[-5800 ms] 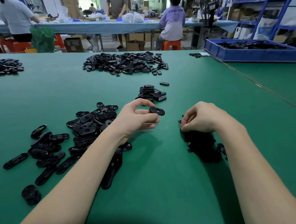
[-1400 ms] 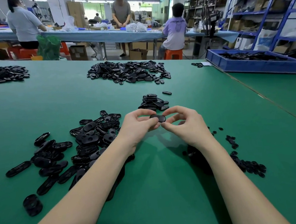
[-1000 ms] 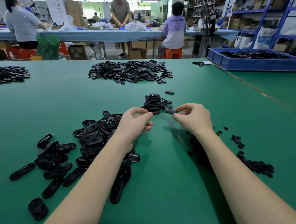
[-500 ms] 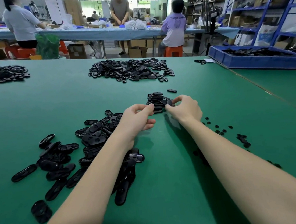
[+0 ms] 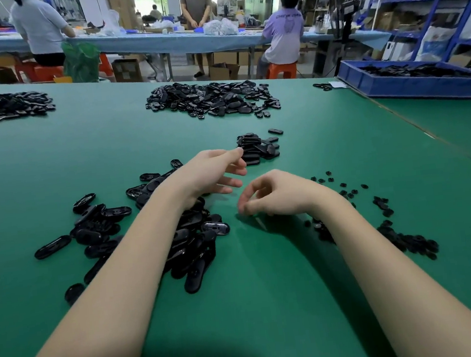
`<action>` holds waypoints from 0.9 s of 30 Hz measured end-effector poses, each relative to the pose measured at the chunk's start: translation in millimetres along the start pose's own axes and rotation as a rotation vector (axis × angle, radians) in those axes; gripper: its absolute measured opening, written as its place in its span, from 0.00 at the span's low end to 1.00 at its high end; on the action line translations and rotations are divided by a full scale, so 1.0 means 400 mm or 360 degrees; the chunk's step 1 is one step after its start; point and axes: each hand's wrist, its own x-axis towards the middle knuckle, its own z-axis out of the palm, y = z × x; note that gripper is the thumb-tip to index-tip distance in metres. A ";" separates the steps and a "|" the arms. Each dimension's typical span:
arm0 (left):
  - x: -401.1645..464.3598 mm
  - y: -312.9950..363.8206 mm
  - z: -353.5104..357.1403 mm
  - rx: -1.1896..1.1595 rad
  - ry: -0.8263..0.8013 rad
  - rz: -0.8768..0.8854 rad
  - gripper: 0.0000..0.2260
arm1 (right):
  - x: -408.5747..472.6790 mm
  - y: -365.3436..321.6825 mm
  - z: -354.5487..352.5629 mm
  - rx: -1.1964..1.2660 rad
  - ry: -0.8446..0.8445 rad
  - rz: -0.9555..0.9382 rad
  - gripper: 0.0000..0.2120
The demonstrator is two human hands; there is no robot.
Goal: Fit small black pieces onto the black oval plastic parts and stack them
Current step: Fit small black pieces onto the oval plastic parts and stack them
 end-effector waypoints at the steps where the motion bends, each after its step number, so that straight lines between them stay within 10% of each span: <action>1: 0.000 -0.001 0.000 0.0021 -0.0007 -0.0004 0.16 | -0.003 -0.006 0.007 -0.0040 -0.0009 -0.0022 0.06; 27: -0.011 -0.019 0.068 -0.0040 -0.0566 -0.0107 0.08 | -0.045 0.067 -0.109 0.0138 0.0293 -0.0030 0.04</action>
